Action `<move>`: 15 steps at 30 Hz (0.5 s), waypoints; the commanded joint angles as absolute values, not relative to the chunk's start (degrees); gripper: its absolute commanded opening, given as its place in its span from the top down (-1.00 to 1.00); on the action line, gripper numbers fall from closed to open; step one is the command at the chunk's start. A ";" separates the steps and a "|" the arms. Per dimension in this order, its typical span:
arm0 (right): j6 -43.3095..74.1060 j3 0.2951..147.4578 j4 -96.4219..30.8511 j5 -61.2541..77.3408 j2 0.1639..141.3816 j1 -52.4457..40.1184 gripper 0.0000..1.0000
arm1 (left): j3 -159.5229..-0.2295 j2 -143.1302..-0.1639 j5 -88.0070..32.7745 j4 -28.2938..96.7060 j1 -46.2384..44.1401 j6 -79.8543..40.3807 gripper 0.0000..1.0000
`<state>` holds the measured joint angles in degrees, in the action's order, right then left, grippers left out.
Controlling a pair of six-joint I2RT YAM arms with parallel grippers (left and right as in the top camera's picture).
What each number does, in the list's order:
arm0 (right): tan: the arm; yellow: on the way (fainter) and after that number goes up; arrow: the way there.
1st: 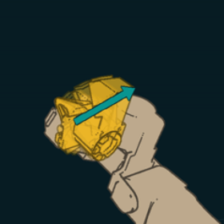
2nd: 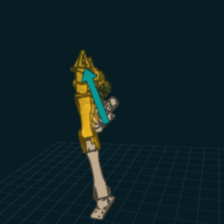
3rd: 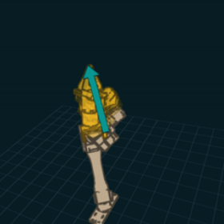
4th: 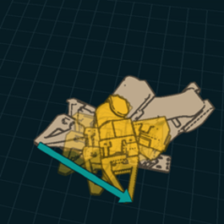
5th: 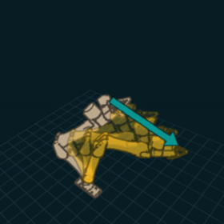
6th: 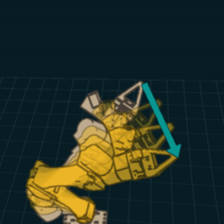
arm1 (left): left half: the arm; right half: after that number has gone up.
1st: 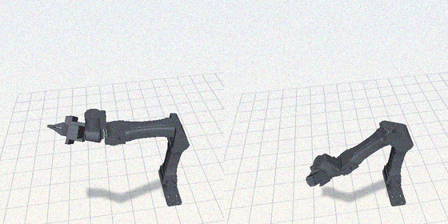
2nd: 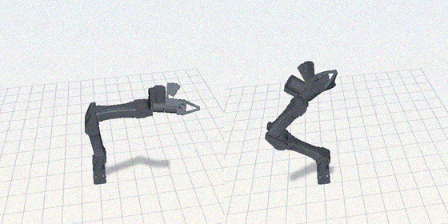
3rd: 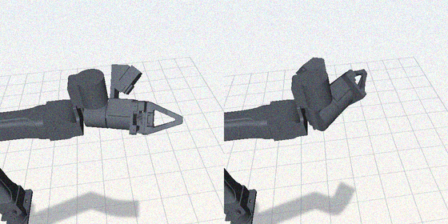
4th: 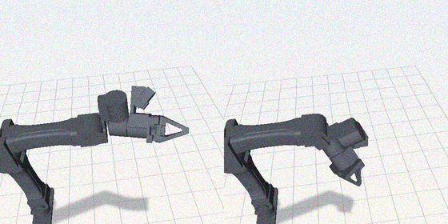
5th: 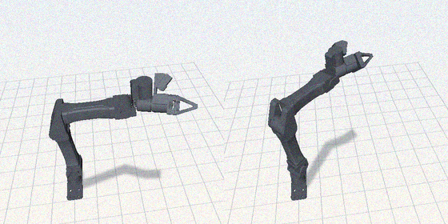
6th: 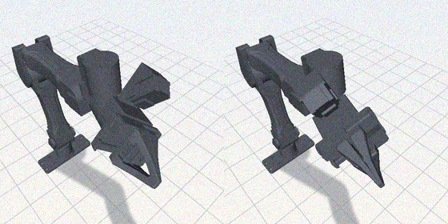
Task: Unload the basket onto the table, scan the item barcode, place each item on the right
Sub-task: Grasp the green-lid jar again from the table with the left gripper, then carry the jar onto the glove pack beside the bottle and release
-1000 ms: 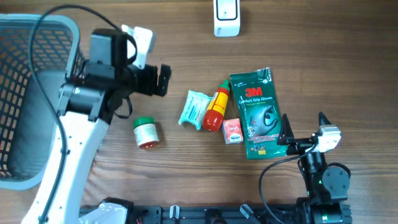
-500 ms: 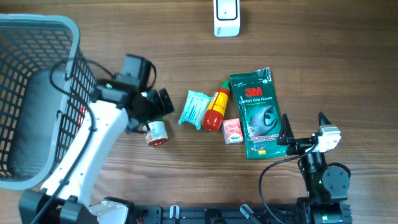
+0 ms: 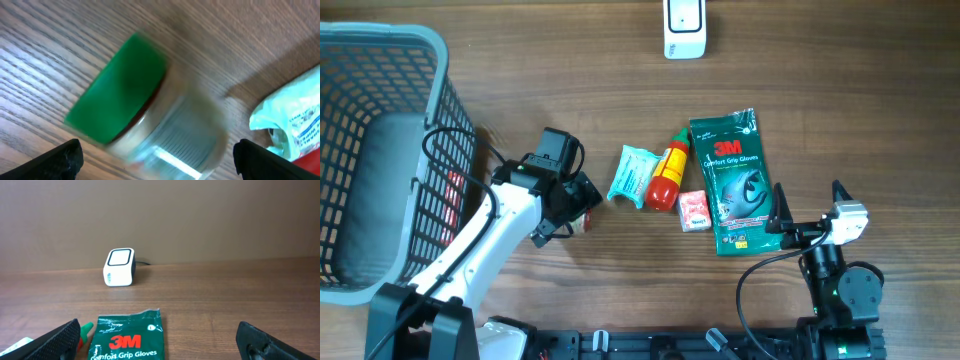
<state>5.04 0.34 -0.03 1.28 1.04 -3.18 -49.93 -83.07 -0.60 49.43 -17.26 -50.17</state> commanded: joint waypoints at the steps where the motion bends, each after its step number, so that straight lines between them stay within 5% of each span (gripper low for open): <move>1: 4.51 0.30 0.14 1.74 0.58 -3.31 -0.99 | -49.45 -83.29 2.13 48.31 -17.26 -53.45 -1.00; 15: 4.51 0.30 0.14 1.74 0.58 -3.31 -0.99 | -44.64 -83.29 2.35 46.65 -17.32 -63.90 -1.00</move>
